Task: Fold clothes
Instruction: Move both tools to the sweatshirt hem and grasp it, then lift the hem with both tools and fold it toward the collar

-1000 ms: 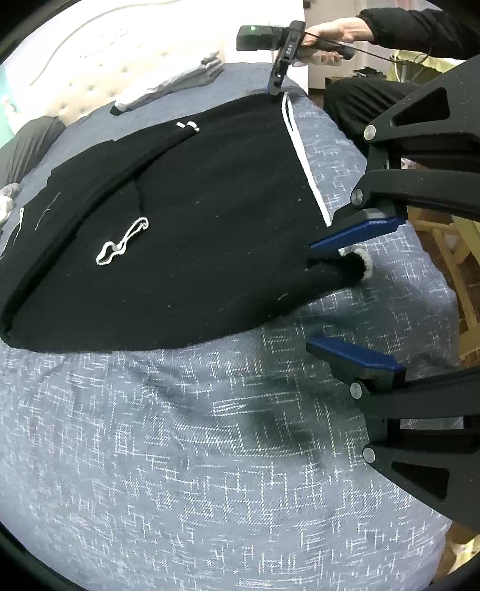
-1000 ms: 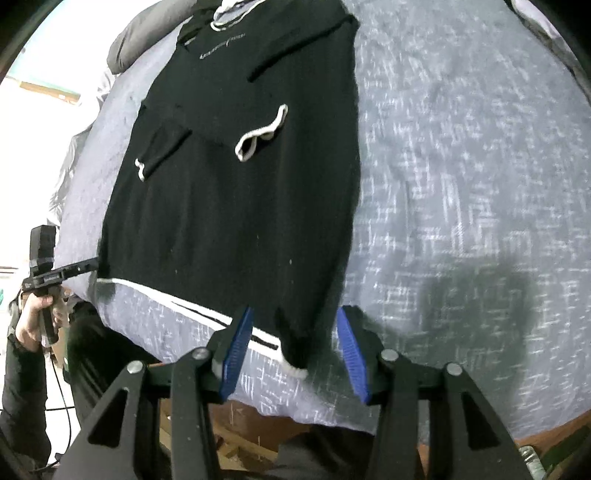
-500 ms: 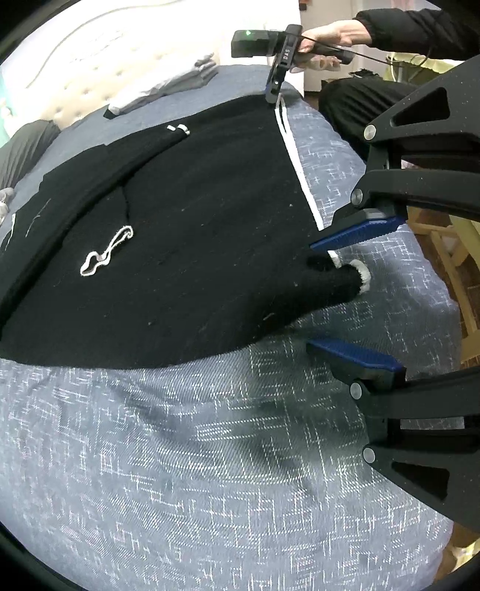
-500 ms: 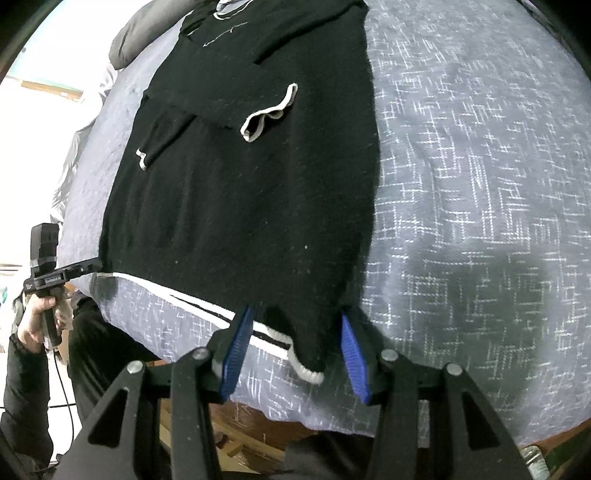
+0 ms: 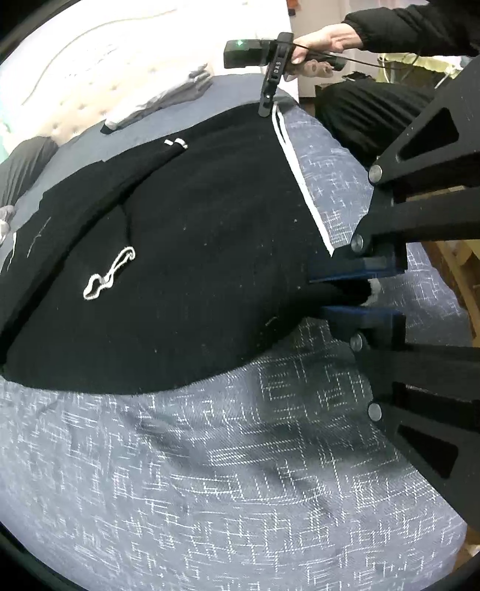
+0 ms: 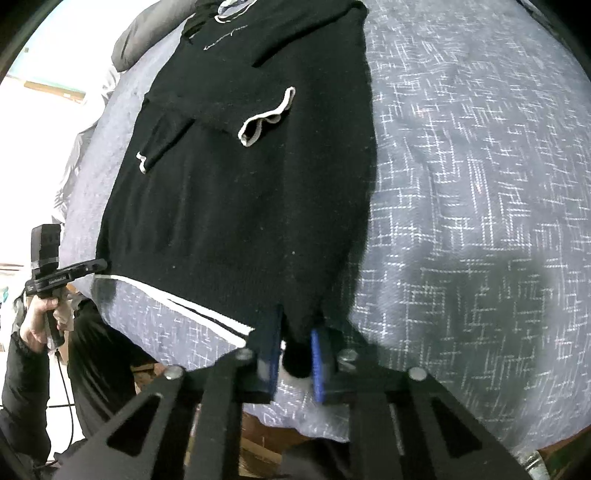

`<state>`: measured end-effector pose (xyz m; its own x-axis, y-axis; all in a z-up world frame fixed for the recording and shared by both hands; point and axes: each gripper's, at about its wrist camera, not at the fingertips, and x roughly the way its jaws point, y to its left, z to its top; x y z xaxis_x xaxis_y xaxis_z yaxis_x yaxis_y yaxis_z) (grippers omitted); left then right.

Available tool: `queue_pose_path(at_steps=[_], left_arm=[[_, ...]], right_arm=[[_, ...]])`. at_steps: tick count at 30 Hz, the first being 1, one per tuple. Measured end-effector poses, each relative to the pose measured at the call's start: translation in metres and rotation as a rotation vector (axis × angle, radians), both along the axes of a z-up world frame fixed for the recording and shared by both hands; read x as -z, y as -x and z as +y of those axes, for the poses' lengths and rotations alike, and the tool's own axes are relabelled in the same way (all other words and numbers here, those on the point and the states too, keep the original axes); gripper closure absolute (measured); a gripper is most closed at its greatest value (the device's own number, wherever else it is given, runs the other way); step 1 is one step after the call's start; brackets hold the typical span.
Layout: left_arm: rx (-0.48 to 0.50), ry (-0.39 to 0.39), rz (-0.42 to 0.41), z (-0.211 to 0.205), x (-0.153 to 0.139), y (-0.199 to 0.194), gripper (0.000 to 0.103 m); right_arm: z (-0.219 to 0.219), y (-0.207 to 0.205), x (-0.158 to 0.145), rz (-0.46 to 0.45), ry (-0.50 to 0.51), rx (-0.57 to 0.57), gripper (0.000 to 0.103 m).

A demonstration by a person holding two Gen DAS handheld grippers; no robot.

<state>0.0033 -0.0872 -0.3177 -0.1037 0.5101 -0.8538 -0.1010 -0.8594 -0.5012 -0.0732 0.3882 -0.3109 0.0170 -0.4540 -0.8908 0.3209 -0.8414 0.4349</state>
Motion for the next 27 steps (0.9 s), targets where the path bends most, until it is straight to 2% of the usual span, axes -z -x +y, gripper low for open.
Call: queue_pose_path(at_steps=[7, 16, 20, 27], left_arm=[[0.001, -0.039, 0.046, -0.002, -0.013, 0.009, 0.095], [-0.029, -0.092, 0.132, -0.018, -0.059, 0.035, 0.095], [-0.047, -0.109, 0.162, -0.024, -0.076, 0.051, 0.096], [-0.099, -0.112, 0.211, -0.025, -0.098, 0.107, 0.096]], right_arm=[[0.003, 0.004, -0.016, 0.021, 0.061, 0.009, 0.097], [-0.006, 0.029, -0.056, 0.088, 0.138, 0.017, 0.097], [-0.013, 0.050, -0.076, 0.124, 0.166, 0.025, 0.097], [-0.022, 0.101, -0.103, 0.177, 0.184, 0.060, 0.097]])
